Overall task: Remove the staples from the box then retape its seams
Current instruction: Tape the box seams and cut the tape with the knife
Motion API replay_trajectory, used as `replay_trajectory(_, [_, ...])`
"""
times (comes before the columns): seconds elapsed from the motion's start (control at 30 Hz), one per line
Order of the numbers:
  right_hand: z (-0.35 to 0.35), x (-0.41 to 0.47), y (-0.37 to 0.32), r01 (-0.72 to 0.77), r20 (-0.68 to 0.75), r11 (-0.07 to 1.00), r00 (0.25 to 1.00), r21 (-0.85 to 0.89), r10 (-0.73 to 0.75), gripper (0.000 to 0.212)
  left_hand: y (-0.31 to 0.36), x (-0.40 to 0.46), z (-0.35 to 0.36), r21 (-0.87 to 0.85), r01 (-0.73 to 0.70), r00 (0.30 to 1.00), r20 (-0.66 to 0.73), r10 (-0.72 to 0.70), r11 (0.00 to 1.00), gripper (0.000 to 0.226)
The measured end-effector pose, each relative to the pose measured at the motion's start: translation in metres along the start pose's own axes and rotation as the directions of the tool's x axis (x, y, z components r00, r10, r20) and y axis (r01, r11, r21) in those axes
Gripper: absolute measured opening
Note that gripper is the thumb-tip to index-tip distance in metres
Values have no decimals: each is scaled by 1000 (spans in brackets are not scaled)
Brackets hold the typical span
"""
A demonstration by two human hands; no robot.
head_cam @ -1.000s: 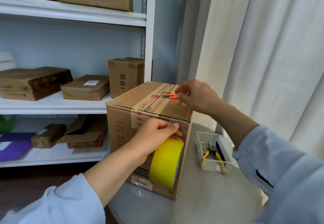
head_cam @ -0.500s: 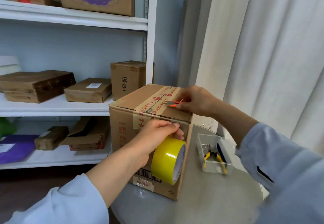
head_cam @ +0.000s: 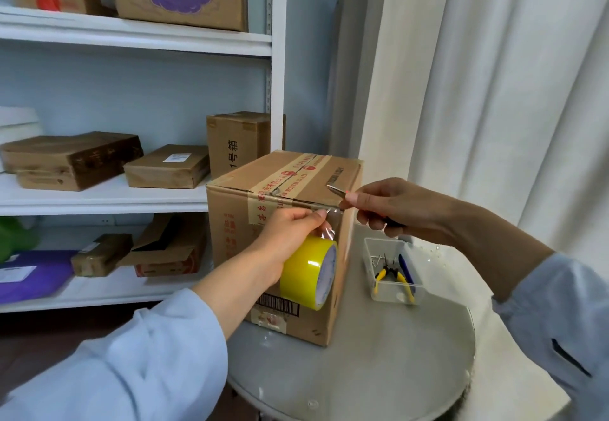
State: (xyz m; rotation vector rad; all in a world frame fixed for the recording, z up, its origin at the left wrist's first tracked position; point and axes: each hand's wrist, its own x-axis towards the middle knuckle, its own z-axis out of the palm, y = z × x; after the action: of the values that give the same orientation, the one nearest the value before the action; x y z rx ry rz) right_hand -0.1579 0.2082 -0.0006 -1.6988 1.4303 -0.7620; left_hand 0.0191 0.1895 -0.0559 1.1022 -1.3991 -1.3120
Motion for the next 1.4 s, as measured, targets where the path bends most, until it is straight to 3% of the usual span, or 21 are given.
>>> replay_trajectory(0.2, [-8, -18, 6, -119, 109, 993, 987, 10, 117, 34, -1, -3, 1, -27, 29, 999, 20, -29, 999, 20])
replay_trajectory(0.37, [-8, -21, 14, -194, 166, 980, 968, 34, 186, 41, -3, -1, 0, -37, 36, 999, 31, -35, 999, 18])
replay_trajectory(0.53, [-6, -13, 17, -218, 139, 972, 969, 91, 204, 48, -4, 0, -2, -41, 21, 999, 48, -19, 999, 20])
replay_trajectory(0.8, [-12, -6, 10, -260, 187, 965, 950, 26, 250, 44, -2, 0, -12, -4, 27, 997, 75, -27, 1000, 22])
replay_trajectory(1.1, [5, 3, 3, -247, 121, 963, 965, 103, 234, 35, 0, -1, -14, 1, 40, 995, 89, -40, 999, 22])
replay_trajectory(1.4, [7, 9, -9, -381, 142, 909, 922, 169, 360, 28, 2, 1, -16, -36, 54, 992, 120, -49, 998, 16])
